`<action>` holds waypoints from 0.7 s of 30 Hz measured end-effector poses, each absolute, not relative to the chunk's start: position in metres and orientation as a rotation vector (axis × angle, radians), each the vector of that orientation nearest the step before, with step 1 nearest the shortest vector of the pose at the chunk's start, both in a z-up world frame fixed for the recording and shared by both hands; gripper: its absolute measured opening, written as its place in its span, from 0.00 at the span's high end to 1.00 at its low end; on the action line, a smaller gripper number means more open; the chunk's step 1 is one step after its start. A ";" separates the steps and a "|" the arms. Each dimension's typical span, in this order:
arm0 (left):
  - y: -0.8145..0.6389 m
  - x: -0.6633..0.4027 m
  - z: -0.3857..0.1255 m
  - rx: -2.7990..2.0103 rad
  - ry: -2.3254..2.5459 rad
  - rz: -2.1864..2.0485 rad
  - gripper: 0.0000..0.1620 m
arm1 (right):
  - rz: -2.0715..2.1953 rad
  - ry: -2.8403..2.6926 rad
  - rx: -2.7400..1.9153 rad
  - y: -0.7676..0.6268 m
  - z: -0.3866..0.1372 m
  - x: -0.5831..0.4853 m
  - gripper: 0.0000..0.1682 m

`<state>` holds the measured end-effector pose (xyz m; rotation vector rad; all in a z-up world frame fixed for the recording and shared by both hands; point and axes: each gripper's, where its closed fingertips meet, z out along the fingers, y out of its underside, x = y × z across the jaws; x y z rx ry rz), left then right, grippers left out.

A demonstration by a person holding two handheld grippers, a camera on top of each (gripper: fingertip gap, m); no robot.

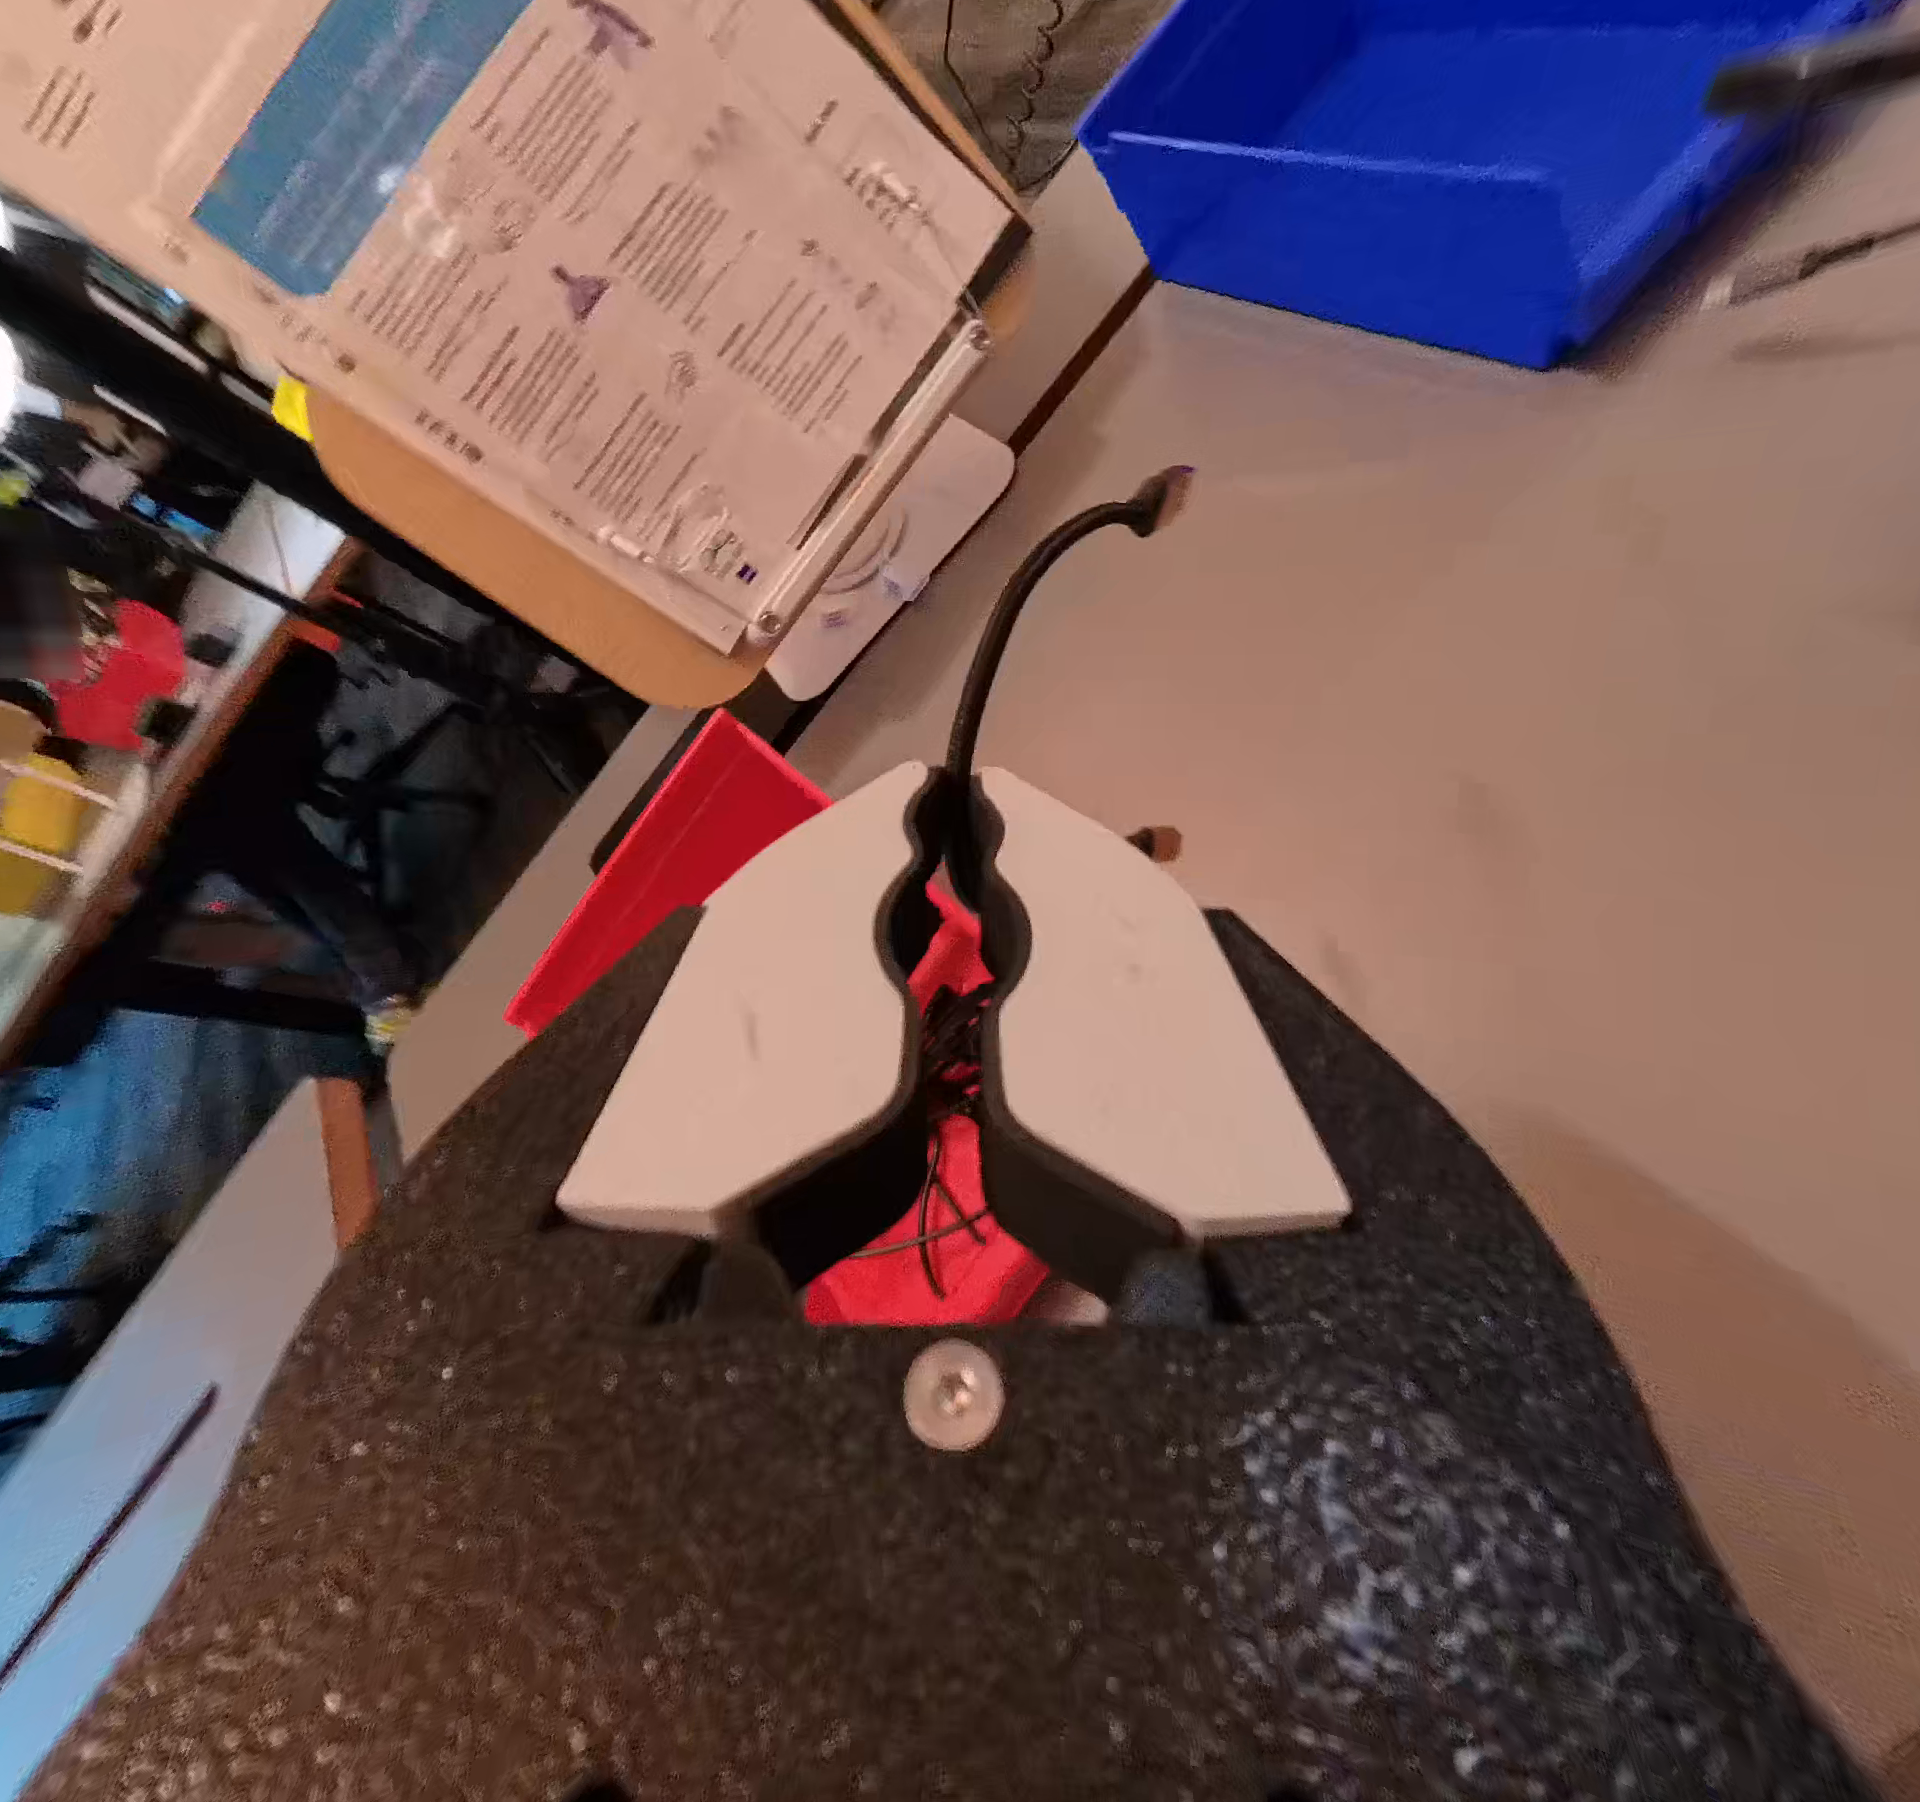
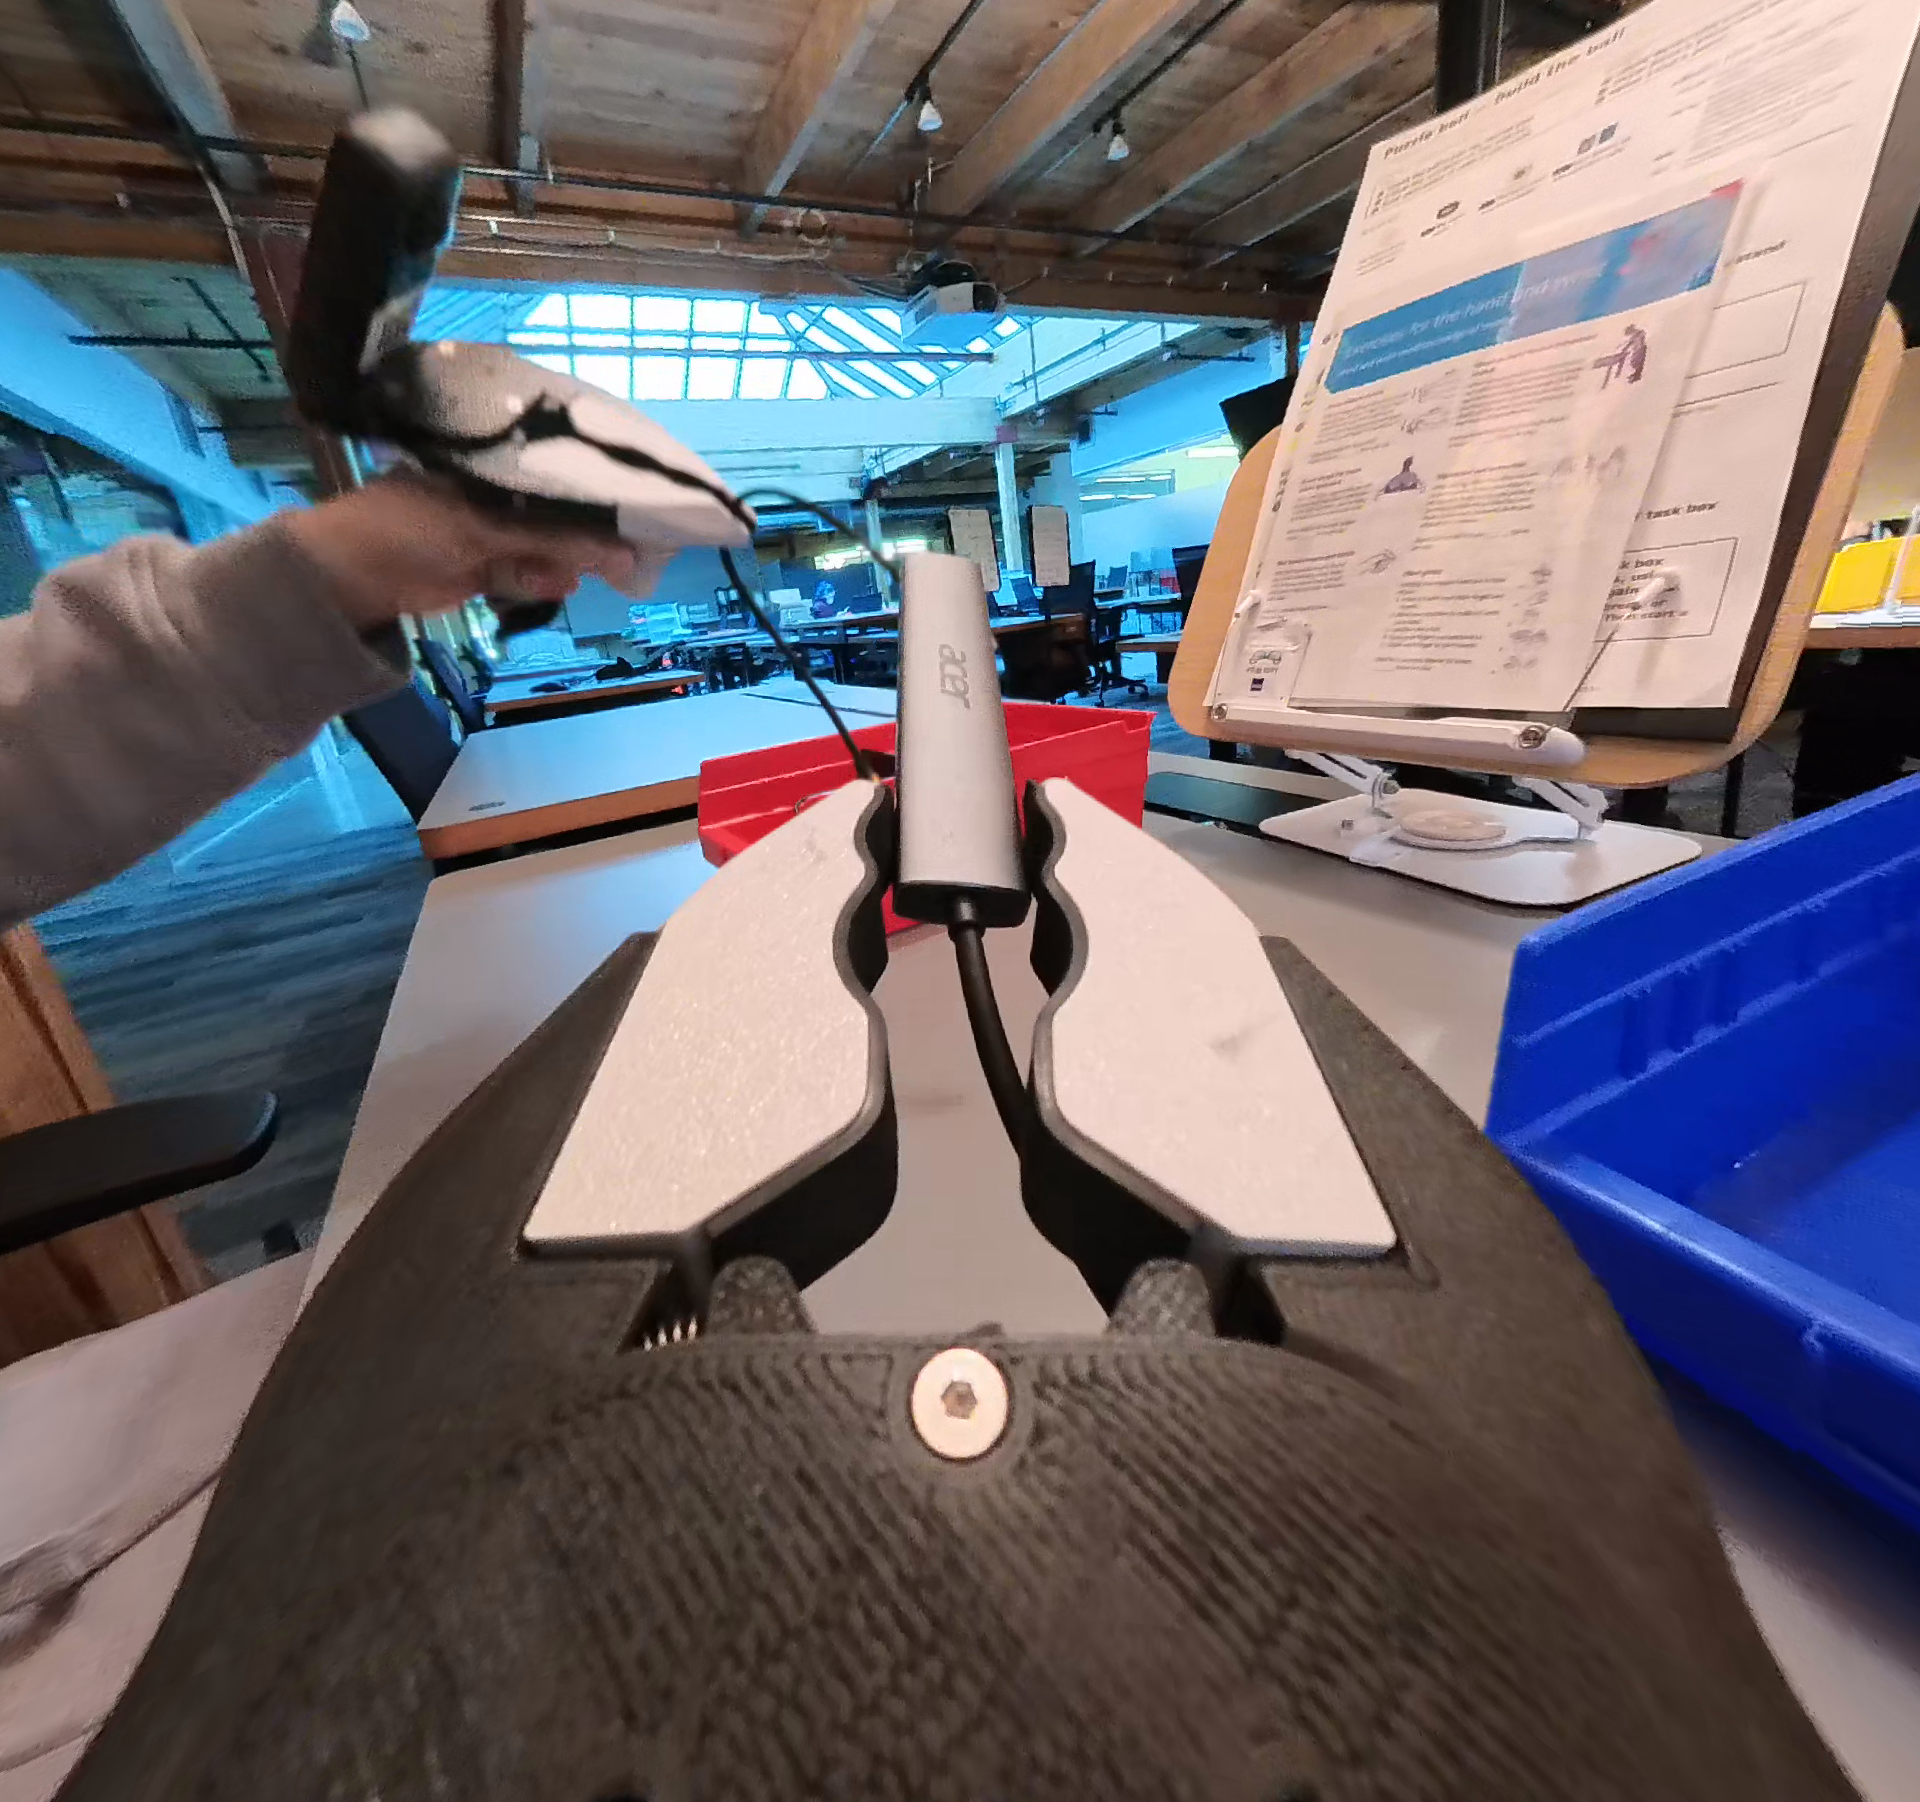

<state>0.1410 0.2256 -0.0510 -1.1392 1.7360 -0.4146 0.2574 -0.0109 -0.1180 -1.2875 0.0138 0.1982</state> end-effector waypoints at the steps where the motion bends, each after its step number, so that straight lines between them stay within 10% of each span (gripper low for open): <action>1: 0.218 0.145 -0.061 -1.096 1.716 -0.379 0.98 | 0.194 0.017 -1.285 -0.012 -0.117 0.258 0.86; 13: 0.114 0.087 -0.242 -0.586 2.222 -0.463 0.91 | 0.198 0.006 -1.272 -0.014 -0.115 0.257 0.86; 18: 0.120 0.071 -0.241 -1.033 2.287 -0.863 0.70 | 0.203 -0.026 -1.300 -0.007 -0.120 0.251 0.86; 21: 0.132 0.105 -0.225 -1.370 2.055 -0.930 0.76 | 0.200 -0.043 -1.319 -0.002 -0.124 0.248 0.86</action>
